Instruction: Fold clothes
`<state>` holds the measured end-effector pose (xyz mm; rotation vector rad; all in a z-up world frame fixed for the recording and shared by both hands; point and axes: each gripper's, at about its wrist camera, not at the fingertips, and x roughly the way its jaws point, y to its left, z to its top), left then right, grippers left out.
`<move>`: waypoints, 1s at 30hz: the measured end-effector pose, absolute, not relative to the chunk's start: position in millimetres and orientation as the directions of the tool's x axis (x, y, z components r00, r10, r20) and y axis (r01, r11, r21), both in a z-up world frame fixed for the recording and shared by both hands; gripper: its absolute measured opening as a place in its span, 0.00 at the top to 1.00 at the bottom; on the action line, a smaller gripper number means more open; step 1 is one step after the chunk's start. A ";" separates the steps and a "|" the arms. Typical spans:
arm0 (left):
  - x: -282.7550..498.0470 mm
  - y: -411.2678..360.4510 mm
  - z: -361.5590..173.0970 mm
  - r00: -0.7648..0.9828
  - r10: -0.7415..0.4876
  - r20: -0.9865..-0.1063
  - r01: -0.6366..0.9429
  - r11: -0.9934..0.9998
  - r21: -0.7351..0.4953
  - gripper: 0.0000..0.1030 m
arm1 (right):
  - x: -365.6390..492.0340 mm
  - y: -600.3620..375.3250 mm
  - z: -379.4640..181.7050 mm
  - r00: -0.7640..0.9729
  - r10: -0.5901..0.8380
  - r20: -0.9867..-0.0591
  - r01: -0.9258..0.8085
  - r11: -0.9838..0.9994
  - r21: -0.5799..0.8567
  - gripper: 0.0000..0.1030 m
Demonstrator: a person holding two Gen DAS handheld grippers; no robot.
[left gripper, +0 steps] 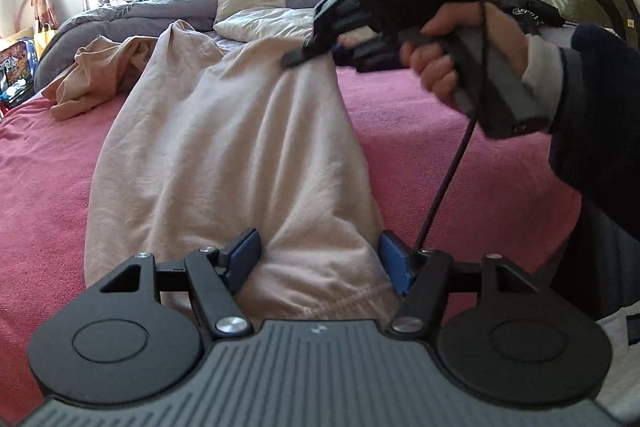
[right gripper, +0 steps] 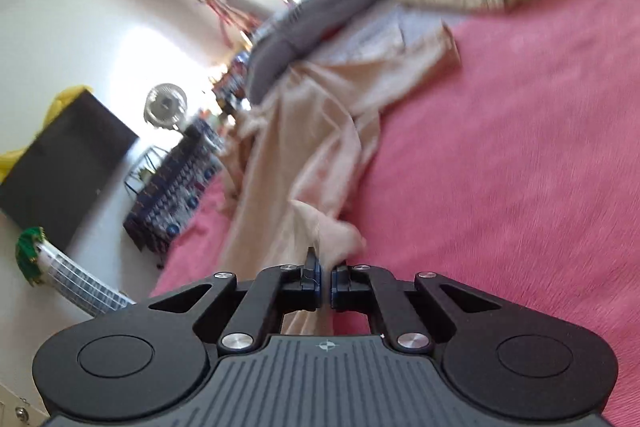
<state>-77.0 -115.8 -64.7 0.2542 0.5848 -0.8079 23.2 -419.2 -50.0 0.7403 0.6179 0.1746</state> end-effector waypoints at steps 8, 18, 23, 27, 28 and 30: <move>-76.3 -112.1 -60.4 0.538 -0.607 -0.585 0.742 0.670 -0.013 0.34 | 33.7 -450.8 -84.8 0.790 0.301 -0.534 0.193 0.705 0.682 0.88; -76.2 -20.9 -12.4 0.740 -0.462 -0.489 0.489 0.869 -0.082 0.33 | -68.9 -416.4 -54.5 0.621 0.547 -0.561 -0.144 0.783 0.605 0.66; -78.0 0.1 -12.6 0.756 -0.430 -0.494 0.407 0.899 -0.160 0.33 | -90.2 -376.9 -75.6 0.543 0.656 -0.523 -0.160 0.693 0.703 0.59; -88.8 0.9 -9.8 0.744 -0.456 -0.489 0.434 0.886 -0.166 0.33 | -80.1 -359.4 -83.7 0.554 0.706 -0.440 -0.125 0.594 0.795 0.55; -91.8 1.1 -9.5 0.742 -0.460 -0.488 0.441 0.883 -0.162 0.33 | -76.7 -355.0 -84.6 0.557 0.708 -0.434 -0.124 0.588 0.800 0.56; -98.8 2.3 -8.7 0.739 -0.469 -0.485 0.452 0.878 -0.159 0.33 | -70.4 -349.3 -86.6 0.567 0.707 -0.422 -0.115 0.575 0.810 0.57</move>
